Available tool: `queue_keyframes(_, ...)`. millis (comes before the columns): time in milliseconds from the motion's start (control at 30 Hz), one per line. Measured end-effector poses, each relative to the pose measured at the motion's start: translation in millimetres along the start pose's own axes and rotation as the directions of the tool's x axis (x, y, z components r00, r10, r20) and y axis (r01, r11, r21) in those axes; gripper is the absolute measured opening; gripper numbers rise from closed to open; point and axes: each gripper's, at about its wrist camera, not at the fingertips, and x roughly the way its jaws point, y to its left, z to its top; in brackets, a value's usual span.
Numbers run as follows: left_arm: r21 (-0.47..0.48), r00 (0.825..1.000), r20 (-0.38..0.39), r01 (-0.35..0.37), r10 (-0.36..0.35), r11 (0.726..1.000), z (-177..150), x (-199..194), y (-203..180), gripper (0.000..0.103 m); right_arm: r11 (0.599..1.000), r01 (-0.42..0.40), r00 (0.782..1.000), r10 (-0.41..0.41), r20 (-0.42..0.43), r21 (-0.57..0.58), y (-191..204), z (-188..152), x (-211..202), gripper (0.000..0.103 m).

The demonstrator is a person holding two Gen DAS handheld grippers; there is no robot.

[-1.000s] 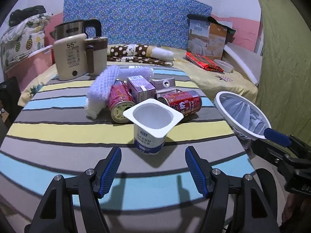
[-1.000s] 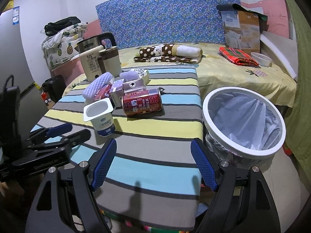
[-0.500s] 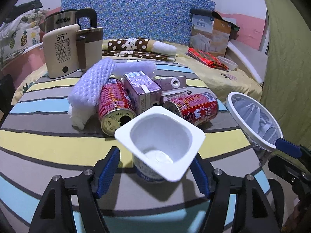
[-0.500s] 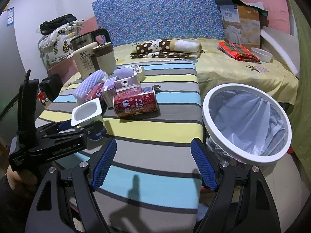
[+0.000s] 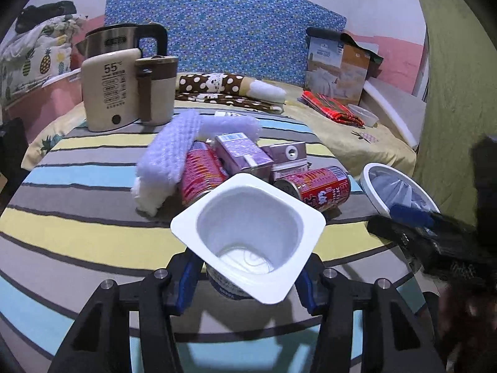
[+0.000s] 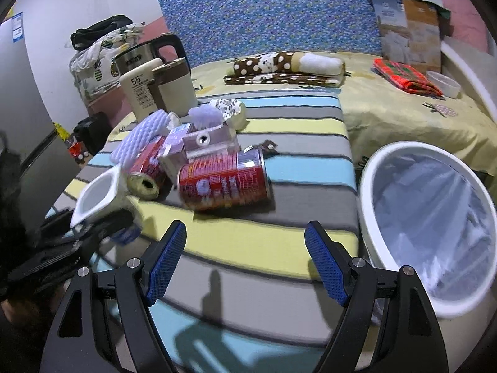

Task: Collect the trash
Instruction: 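Grasp the white yogurt cup with the left tool while the right tool reaches toward the red can, then grasp the lying red can with the right tool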

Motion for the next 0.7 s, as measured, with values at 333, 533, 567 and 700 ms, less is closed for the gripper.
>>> queue_keyframes(333, -0.027, 1.000, 0.003, -0.018, 0.018, 0.999, -2.8, -9.3, 17.4, 0.053, 0.992, -0.125, 0.991, 0.124, -0.043, -0.019, -7.9, 18.5, 32.0, 0.080)
queue_keyframes(533, -0.037, 0.999, 0.010, -0.041, 0.042, 0.998, -5.2, -16.9, 24.8, 0.053, 0.979, -0.200, 0.977, 0.197, -0.075, -0.026, 6.1, 2.2, 19.7, 0.079)
queue_keyframes(567, -0.038, 0.999, 0.011, -0.046, 0.046, 0.998, -6.2, -18.7, 25.9, 0.053, 0.977, -0.212, 0.974, 0.209, -0.084, -0.033, 11.1, -0.1, 19.6, 0.079)
queue_keyframes(700, -0.046, 0.998, 0.017, -0.060, 0.060, 0.997, -9.5, -27.5, 29.5, 0.053, 0.956, -0.284, 0.953, 0.274, -0.128, -0.068, 31.1, -15.3, 7.9, 0.079)
